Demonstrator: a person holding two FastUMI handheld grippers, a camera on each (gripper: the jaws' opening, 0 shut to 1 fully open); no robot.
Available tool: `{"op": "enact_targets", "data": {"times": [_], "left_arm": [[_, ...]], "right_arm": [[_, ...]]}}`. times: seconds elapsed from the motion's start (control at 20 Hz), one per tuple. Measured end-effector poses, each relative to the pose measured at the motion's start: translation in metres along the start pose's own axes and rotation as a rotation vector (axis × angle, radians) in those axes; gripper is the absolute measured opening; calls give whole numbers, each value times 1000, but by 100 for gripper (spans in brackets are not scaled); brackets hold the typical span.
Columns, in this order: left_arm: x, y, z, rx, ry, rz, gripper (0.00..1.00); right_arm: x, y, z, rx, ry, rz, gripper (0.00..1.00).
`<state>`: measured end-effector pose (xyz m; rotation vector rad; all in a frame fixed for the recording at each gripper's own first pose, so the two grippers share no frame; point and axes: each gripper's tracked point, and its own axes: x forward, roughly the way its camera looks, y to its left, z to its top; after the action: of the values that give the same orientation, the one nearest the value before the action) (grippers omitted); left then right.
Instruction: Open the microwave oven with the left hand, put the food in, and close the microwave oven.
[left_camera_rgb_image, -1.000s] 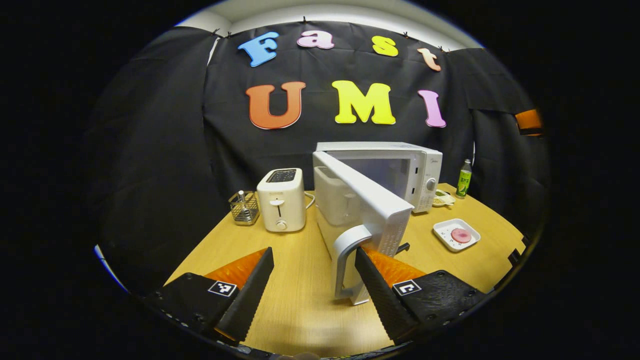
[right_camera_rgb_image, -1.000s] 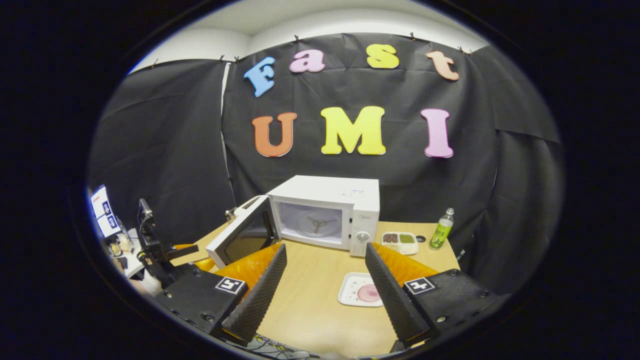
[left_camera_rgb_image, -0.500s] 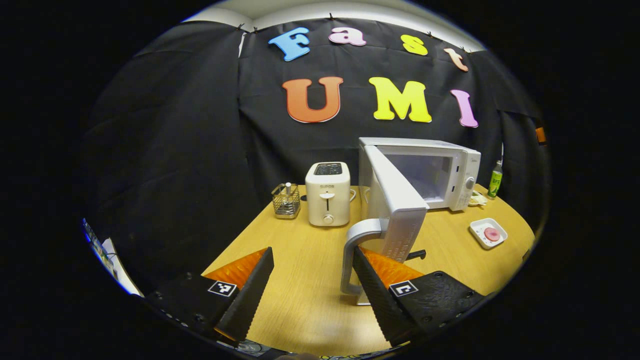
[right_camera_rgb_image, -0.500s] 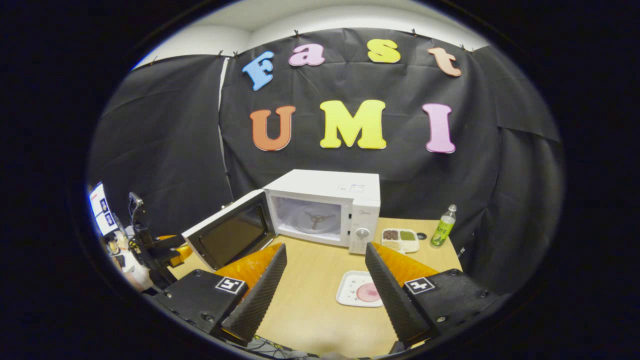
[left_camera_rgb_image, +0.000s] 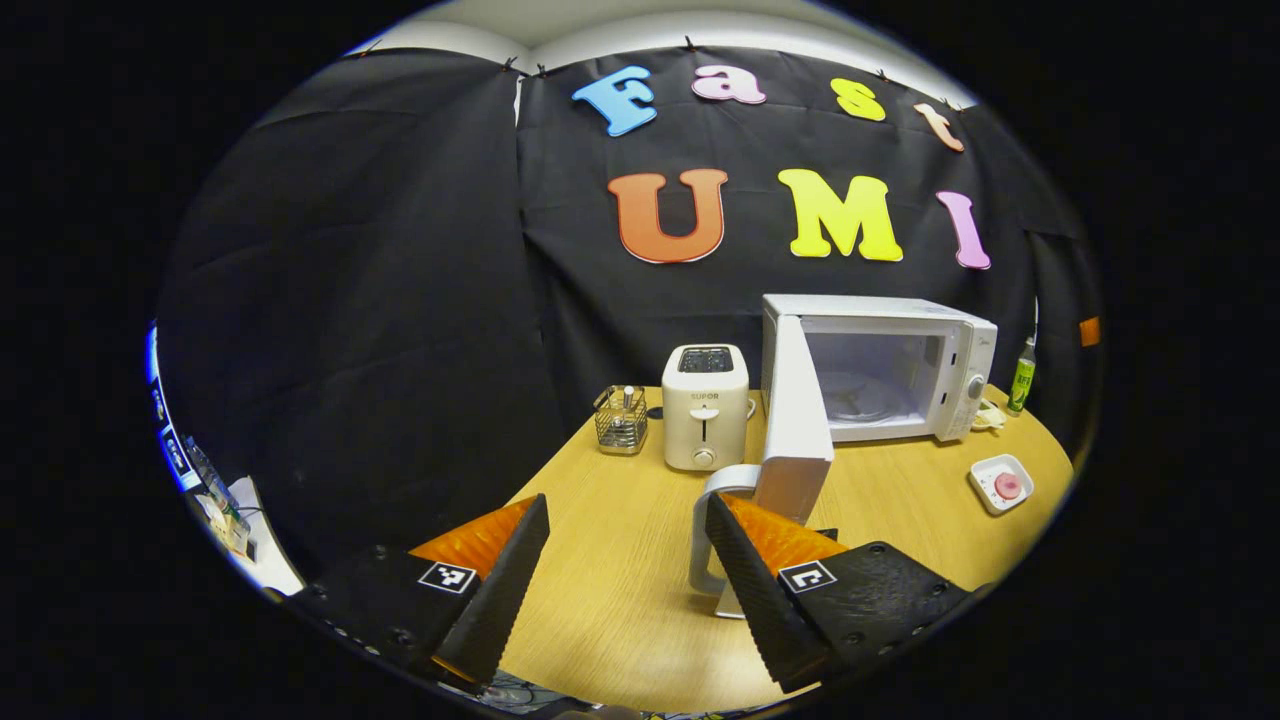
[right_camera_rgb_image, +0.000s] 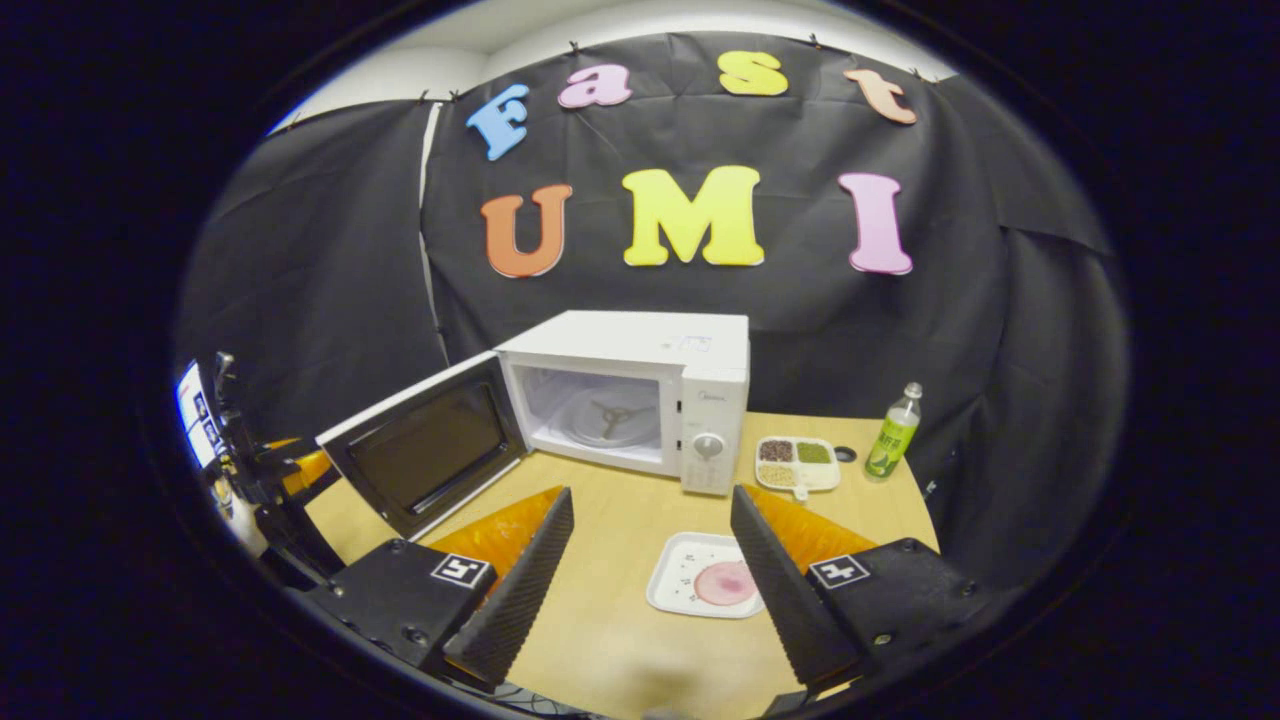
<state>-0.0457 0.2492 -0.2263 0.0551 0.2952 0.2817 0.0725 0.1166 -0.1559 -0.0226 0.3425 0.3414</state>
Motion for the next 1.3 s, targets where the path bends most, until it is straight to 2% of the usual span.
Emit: {"op": "enact_targets", "data": {"times": [0.05, 0.1, 0.15, 0.25, 0.3, 0.35, 0.4, 0.45, 0.5, 0.6, 0.65, 0.9, 0.95, 1.0, 1.05, 1.1, 1.15, 1.2, 1.25, 1.3], "left_arm": [[-6, -4, 4, -4, -3, 1, 94], [-11, -8, 11, -3, -12, -2, 95], [-17, -12, 19, -1, -26, 1, 95], [-30, -24, 39, -3, -59, -9, 95], [-33, -29, 50, -6, -74, -12, 95], [-37, -37, 60, -13, -84, -20, 95], [-40, -46, 69, -15, -95, -26, 95], [-42, -53, 80, -10, -110, -27, 95], [-43, -62, 91, -3, -124, -32, 95], [-42, -79, 110, 6, -150, -38, 95], [-41, -87, 120, 2, -156, -40, 95], [-34, -131, 156, -5, -204, -77, 96], [-32, -139, 159, 6, -199, -73, 96], [-31, -147, 164, 18, -199, -76, 96], [-30, -155, 169, 28, -200, -76, 96], [-30, -163, 173, 35, -198, -82, 96], [-30, -173, 175, 36, -196, -92, 95], [-29, -180, 175, 33, -183, -97, 96], [-29, -186, 173, 27, -167, -100, 96], [-30, -192, 174, 17, -153, -101, 96]], "right_arm": [[10, -10, -10, 4, 26, 0, 100], [19, -19, -17, 11, 44, -2, 94], [30, -27, -24, 21, 62, -3, 100], [55, -47, -45, 38, 130, -11, 100], [68, -55, -54, 47, 153, -6, 94], [79, -62, -63, 56, 180, -3, 100], [91, -68, -75, 67, 210, 2, 100], [101, -75, -87, 80, 241, 9, 92], [111, -84, -99, 100, 276, 14, 94], [130, -102, -121, 143, 334, 9, 87], [138, -113, -132, 155, 362, 2, 77], [153, -128, -189, 270, 553, 51, 53], [154, -127, -194, 292, 576, 62, 51], [155, -128, -198, 299, 600, 69, 59], [158, -129, -203, 305, 619, 72, 45], [160, -126, -206, 312, 634, 88, 36], [161, -126, -208, 317, 650, 89, 32], [163, -126, -207, 325, 647, 99, 35], [164, -126, -210, 321, 679, 108, 20], [164, -127, -209, 309, 691, 109, 27]]}}
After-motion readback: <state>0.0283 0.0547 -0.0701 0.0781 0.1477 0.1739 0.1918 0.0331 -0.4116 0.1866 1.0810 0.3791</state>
